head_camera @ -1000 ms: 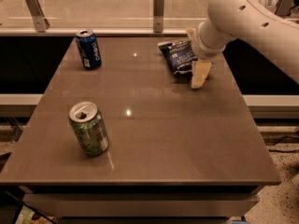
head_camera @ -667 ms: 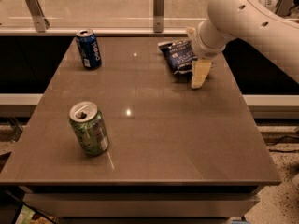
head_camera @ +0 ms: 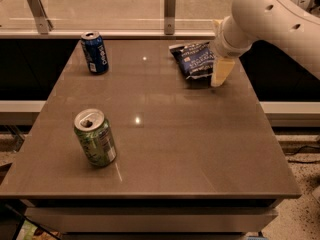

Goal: Pick blue chip bag

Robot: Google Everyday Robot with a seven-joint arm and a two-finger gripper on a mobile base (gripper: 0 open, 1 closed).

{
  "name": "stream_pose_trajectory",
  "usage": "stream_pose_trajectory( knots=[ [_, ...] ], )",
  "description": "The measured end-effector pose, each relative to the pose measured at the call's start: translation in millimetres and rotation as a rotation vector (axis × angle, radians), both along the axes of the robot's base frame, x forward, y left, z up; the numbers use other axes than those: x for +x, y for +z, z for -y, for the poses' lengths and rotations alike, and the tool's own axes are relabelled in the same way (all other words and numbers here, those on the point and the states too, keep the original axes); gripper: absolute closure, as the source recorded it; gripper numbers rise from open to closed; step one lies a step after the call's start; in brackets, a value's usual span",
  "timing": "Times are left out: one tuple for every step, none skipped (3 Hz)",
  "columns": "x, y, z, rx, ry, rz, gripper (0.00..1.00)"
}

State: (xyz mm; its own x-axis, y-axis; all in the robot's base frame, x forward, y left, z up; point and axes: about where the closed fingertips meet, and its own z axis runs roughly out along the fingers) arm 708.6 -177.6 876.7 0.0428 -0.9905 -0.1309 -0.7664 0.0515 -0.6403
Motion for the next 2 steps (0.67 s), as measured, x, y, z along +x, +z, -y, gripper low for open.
stream_pose_trajectory(
  knots=[
    [11.3, -5.1, -5.8, 0.018, 0.017, 0.012, 0.00],
    [11.6, -5.3, -6.0, 0.019, 0.017, 0.012, 0.00]
  ],
)
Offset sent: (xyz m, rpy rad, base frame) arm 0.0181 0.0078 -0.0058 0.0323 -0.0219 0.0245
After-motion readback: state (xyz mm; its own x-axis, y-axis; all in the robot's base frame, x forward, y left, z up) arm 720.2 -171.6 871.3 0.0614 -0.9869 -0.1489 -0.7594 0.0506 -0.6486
